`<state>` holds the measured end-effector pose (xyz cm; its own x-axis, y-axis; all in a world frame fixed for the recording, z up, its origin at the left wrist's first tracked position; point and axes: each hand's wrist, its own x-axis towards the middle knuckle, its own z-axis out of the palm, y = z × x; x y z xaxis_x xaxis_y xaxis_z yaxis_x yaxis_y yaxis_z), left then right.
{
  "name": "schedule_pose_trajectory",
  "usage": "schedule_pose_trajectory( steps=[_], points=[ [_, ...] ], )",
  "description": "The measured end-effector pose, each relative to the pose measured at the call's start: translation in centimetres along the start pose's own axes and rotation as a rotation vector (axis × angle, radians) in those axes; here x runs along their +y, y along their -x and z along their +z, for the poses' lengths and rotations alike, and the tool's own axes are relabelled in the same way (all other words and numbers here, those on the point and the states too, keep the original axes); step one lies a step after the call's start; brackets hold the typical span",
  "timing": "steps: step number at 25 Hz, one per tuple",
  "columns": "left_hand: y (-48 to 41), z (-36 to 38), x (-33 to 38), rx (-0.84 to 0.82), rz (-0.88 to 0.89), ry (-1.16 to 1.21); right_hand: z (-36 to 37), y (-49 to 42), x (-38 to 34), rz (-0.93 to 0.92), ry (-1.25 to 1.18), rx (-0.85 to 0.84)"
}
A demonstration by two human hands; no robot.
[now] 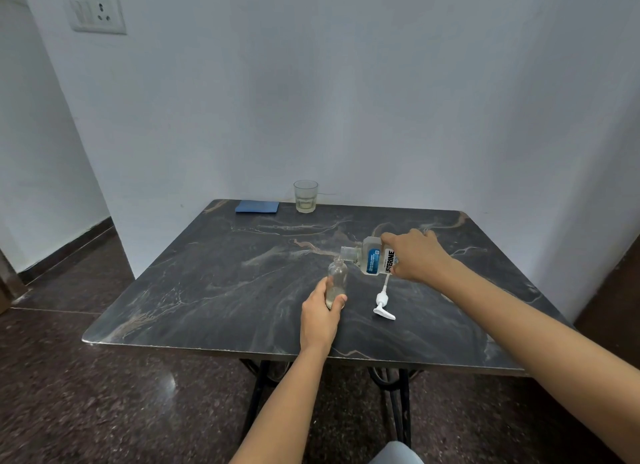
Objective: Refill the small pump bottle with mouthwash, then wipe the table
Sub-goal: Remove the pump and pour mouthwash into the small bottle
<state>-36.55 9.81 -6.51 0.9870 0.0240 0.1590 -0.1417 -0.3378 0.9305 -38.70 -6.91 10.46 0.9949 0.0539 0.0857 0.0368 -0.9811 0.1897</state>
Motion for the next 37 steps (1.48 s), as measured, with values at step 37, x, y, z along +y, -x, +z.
schedule_pose_trajectory(
  steps=[37],
  points=[
    [-0.3, 0.2, -0.4, 0.009, 0.025, -0.024, -1.0, 0.2, -0.4, -0.005, 0.043, -0.023]
  ],
)
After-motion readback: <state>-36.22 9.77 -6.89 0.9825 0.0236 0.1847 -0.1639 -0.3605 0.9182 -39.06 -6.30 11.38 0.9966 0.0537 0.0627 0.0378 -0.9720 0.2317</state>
